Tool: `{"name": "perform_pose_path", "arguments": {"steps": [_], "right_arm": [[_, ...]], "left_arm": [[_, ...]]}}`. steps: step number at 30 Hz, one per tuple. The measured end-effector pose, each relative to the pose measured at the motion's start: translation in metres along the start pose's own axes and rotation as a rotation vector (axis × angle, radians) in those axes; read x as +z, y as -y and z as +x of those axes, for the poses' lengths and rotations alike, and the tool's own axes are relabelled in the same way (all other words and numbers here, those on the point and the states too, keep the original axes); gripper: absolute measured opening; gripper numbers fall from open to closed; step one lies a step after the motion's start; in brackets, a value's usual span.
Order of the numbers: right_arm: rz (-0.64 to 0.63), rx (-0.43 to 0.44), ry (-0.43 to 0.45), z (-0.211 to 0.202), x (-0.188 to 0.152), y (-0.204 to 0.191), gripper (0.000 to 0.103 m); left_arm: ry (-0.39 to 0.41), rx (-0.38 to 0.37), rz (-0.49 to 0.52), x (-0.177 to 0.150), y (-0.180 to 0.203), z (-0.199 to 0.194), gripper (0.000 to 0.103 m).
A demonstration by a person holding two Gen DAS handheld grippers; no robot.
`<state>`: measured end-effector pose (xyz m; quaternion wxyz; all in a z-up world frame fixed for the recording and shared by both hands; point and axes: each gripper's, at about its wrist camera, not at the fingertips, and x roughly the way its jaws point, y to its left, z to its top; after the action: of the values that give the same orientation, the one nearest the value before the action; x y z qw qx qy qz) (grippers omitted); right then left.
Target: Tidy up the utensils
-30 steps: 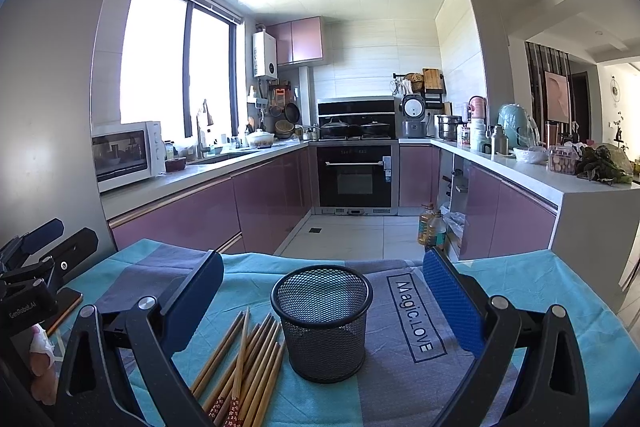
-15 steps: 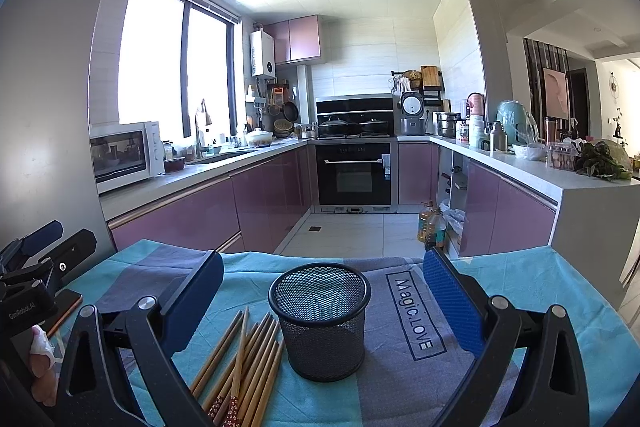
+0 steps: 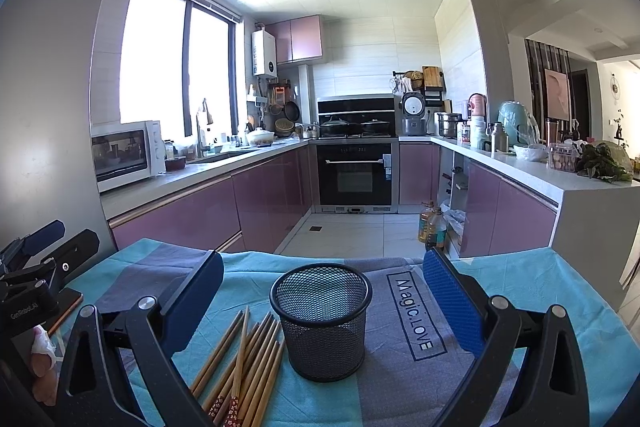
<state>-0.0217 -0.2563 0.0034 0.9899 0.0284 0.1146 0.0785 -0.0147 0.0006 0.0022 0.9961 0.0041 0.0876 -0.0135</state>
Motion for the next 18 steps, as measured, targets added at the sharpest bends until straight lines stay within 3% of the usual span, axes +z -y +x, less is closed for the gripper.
{"name": "perform_pose_path", "arguments": {"steps": [13,18], "right_arm": [[0.007,0.016,-0.02,0.0022,-0.0025,-0.0003,0.097],[0.001,0.056,-0.072,0.005,-0.0083,-0.0015,0.097]], "left_arm": [[-0.017,0.0,0.003,-0.0009,0.0052,0.0015,0.097],[-0.054,-0.016,0.013,-0.0029,0.0072,0.0062,0.097]]}}
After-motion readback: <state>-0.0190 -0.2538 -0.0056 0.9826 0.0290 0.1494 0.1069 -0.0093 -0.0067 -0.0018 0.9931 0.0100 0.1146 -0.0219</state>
